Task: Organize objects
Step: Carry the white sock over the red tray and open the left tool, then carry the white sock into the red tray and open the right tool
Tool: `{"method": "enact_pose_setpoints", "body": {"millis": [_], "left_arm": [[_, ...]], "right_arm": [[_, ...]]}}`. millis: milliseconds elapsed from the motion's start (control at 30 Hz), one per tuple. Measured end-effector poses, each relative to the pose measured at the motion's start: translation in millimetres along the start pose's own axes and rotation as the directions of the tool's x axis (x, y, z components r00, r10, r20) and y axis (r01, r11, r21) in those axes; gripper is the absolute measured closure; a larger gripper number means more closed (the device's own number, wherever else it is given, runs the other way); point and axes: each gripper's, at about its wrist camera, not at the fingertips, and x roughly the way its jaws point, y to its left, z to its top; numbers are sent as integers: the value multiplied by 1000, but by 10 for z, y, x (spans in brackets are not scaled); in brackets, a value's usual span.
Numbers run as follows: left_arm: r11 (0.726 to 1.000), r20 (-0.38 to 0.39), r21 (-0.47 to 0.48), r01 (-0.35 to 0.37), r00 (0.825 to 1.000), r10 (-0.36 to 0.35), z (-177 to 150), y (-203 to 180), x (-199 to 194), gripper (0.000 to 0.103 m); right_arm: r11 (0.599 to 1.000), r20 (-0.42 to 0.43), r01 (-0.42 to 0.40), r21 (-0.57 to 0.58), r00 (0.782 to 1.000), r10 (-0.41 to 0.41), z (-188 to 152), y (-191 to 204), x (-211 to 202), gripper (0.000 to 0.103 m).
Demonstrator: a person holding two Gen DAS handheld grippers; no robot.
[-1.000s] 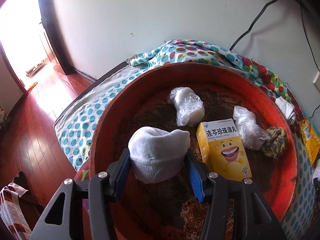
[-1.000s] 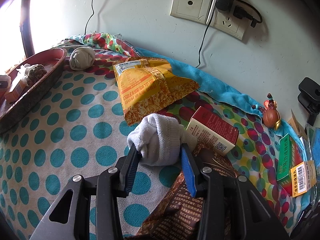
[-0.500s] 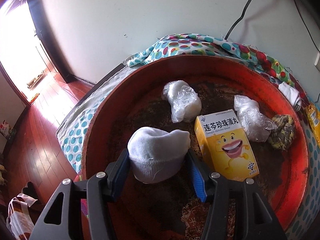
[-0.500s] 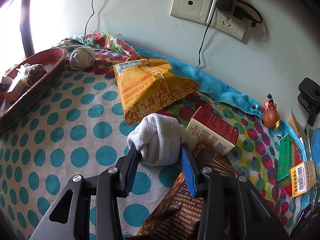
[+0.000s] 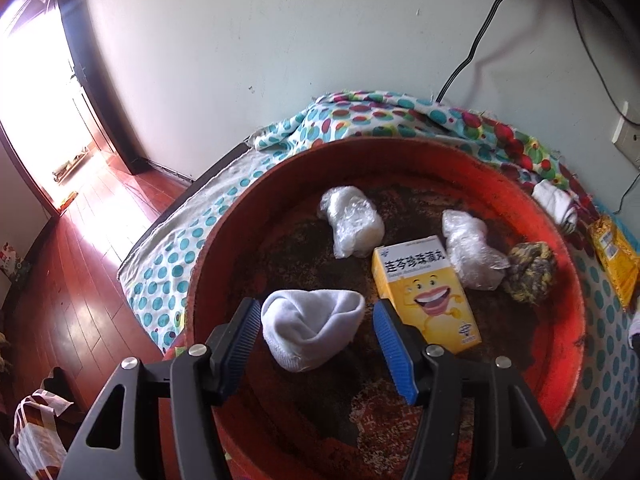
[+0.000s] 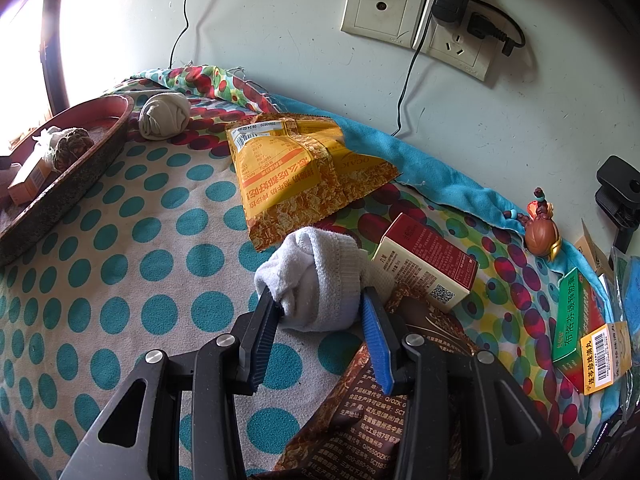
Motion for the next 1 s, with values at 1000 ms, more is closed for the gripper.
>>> {"method": "enact_pose_setpoints", "body": {"millis": [1000], "left_arm": [[976,119,199,86,987,-111,-1068,-593,-1006,42]], "right_arm": [[999,48,-7,-47,999,9,-89,-114,-144,71]]}}
